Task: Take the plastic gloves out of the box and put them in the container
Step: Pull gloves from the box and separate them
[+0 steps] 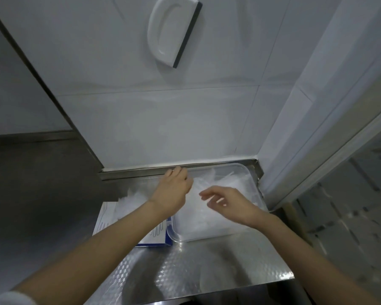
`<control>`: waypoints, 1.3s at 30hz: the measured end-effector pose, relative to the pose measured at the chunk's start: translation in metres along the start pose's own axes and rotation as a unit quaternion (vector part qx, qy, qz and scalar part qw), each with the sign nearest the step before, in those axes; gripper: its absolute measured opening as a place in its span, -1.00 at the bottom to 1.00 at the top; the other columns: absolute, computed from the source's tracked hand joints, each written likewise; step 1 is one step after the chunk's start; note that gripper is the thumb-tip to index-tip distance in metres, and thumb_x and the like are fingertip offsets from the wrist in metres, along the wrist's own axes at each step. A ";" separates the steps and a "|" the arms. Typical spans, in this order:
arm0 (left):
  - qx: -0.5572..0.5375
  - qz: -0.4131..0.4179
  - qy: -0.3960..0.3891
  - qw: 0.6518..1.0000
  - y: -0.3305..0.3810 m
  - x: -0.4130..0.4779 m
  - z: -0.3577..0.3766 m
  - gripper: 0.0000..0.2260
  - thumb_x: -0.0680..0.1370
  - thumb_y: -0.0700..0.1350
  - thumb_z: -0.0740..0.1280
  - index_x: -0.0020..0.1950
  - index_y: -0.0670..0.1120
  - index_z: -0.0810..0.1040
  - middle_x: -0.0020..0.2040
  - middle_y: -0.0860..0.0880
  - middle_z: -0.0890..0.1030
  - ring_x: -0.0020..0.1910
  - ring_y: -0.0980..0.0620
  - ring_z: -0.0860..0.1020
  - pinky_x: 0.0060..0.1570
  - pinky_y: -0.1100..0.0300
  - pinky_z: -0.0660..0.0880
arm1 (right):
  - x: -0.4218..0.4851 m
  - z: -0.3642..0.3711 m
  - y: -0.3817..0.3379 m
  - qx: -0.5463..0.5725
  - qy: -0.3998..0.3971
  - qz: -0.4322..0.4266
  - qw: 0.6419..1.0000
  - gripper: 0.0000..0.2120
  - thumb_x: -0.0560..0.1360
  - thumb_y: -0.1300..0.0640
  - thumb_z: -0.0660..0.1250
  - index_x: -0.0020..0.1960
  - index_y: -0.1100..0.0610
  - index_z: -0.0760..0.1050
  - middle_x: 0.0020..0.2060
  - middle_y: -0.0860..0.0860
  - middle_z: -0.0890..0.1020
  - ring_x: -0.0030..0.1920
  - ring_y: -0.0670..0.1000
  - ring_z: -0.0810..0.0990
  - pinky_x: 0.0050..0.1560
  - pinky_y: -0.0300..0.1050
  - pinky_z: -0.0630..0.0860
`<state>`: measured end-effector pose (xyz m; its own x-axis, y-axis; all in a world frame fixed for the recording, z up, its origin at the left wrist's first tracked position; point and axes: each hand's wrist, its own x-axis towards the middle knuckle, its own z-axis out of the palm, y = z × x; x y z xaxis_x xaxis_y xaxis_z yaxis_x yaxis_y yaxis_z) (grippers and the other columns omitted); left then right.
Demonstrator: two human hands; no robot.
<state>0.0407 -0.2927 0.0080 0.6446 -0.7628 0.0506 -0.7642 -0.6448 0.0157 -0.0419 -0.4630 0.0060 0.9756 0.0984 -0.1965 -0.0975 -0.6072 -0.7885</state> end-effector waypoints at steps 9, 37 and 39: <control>-0.071 -0.059 -0.221 0.971 0.035 0.012 0.054 -0.52 0.58 -0.06 0.24 0.45 -0.09 0.18 0.44 -0.15 0.20 0.36 -0.14 0.27 0.26 0.02 0.32 | 0.026 0.011 0.038 -0.263 -0.030 0.035 0.964 -0.63 0.54 0.10 0.31 0.33 0.02 0.41 0.31 -0.01 0.42 0.30 -0.02 0.40 0.26 -0.12 0.38; -0.151 -0.227 0.018 0.962 -0.085 -0.086 0.013 -0.67 0.55 -0.23 0.23 0.32 -0.12 0.39 0.28 -0.12 0.42 0.20 -0.12 0.43 0.13 0.09 0.32 | 0.013 0.105 -0.093 -0.186 0.002 -0.194 0.963 -0.66 0.60 0.19 0.17 0.38 0.13 0.34 0.30 0.06 0.42 0.24 0.04 0.43 0.23 -0.12 0.38; -0.118 -0.261 -0.112 0.952 -0.100 -0.107 0.027 -0.61 0.61 -0.11 0.17 0.44 -0.05 0.25 0.40 -0.07 0.32 0.31 -0.12 0.34 0.23 0.04 0.28 | 0.021 0.135 -0.095 -0.203 -0.042 -0.174 0.963 -0.54 0.57 0.24 0.21 0.45 0.13 0.23 0.39 0.07 0.33 0.35 0.06 0.33 0.32 -0.12 0.28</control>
<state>0.0485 -0.1483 -0.0263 0.9055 -0.3505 -0.2391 -0.3055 -0.9297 0.2058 -0.0390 -0.2971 -0.0017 0.9139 0.4054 -0.0212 0.3345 -0.7817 -0.5264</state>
